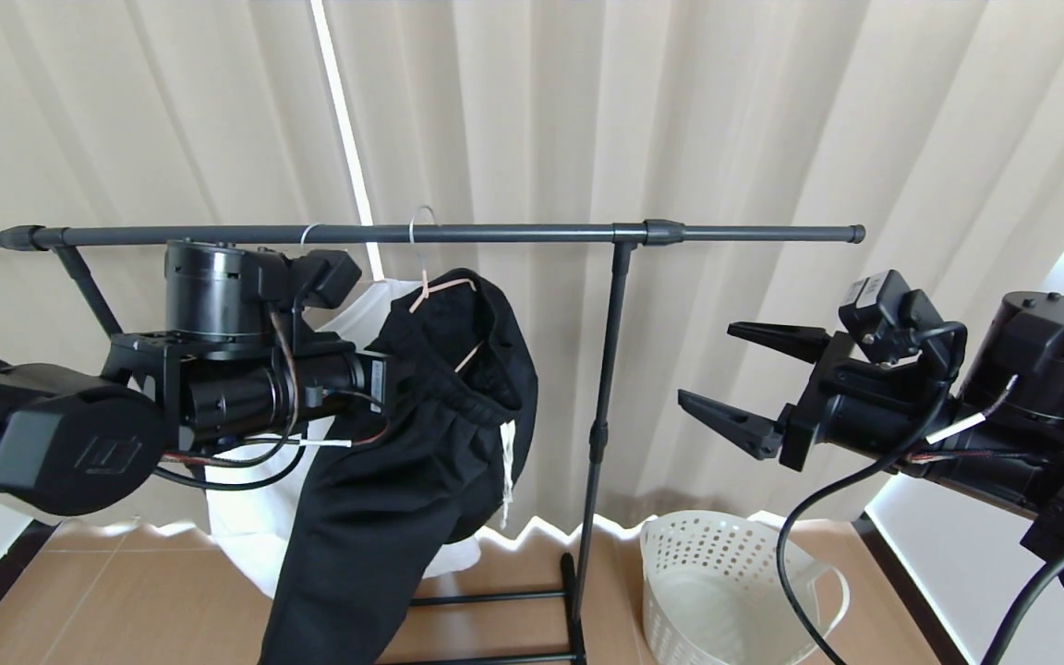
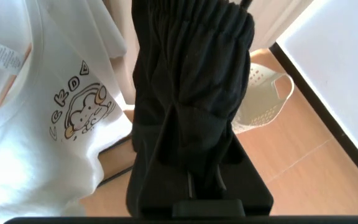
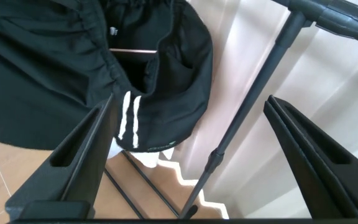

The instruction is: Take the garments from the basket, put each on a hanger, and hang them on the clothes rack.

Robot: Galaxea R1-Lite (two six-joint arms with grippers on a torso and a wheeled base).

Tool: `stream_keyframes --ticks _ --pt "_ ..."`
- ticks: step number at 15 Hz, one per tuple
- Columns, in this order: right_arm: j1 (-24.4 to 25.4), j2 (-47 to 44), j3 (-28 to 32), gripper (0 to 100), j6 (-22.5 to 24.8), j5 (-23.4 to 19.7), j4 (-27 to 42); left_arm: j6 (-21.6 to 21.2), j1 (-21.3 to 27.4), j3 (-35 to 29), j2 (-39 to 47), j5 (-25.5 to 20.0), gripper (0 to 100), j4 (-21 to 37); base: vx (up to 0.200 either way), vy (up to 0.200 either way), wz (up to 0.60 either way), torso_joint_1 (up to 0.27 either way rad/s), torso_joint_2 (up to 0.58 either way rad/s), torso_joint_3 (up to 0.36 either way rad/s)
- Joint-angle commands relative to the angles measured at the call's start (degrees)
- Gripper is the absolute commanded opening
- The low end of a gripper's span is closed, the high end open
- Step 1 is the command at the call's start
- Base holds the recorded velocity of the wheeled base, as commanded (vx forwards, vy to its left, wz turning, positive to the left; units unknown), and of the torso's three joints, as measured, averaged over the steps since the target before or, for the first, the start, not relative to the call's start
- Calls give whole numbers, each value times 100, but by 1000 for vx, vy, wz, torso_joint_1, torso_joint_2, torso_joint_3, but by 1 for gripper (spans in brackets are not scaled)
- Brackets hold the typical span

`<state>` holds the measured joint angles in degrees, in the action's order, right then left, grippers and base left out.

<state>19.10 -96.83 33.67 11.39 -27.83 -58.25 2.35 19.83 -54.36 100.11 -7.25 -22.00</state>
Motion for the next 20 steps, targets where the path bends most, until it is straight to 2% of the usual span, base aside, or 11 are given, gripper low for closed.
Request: stream_keyframes --ticks 1,9,12,20 --pt "-3 6 -1 100 4 -3 -2 20 38 -312 351 101 0 3 0 0 0 0 0 0" --pt "-82 -29 43 100 4 -3 -2 187 47 -1191 1028 154 0 3 0 0 0 0 0 0" --pt "-82 -38 61 100 4 -3 -2 318 47 -1464 1222 312 0 3 0 0 0 0 0 0" --pt "-82 -47 61 100 13 6 -2 424 38 -1639 1424 321 0 3 0 0 0 0 0 0"
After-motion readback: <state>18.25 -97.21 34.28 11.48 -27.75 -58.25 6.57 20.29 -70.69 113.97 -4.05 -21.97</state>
